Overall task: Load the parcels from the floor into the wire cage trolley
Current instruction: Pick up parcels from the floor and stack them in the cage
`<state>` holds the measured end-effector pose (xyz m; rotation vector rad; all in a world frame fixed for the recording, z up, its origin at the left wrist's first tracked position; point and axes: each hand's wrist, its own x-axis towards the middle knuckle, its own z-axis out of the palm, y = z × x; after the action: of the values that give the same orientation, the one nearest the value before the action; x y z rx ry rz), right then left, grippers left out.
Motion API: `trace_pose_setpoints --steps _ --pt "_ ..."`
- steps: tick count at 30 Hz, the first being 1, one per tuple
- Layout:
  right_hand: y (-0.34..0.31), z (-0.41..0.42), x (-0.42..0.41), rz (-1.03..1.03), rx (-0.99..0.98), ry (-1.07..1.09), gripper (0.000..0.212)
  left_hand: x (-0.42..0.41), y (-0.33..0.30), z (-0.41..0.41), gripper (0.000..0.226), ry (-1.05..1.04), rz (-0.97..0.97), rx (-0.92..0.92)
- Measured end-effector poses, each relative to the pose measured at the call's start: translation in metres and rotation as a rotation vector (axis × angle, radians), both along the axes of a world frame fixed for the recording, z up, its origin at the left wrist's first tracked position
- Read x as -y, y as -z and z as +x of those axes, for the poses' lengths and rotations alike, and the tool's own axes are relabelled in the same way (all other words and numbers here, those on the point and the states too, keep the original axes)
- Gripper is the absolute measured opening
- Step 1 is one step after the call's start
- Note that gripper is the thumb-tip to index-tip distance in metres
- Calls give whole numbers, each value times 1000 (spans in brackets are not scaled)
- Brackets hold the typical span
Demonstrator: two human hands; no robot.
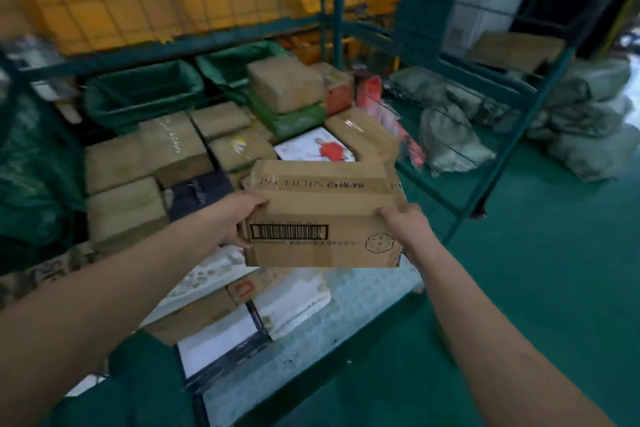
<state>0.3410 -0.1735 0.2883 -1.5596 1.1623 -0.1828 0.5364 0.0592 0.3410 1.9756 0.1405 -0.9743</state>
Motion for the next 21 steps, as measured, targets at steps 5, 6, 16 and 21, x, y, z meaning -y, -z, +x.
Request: trace_pose_setpoints --steps 5,6,16,21 --pt "-28 92 -37 -80 23 -130 65 -56 -17 60 33 -179 -46 28" --pt "-33 104 -42 -94 1 -156 59 -63 -19 68 32 -208 -49 23" --pt "-41 251 -31 -170 32 -423 76 -87 -32 147 23 -422 -61 5" --pt "-40 335 -12 -164 34 -599 55 -77 -25 184 25 -559 1 27"
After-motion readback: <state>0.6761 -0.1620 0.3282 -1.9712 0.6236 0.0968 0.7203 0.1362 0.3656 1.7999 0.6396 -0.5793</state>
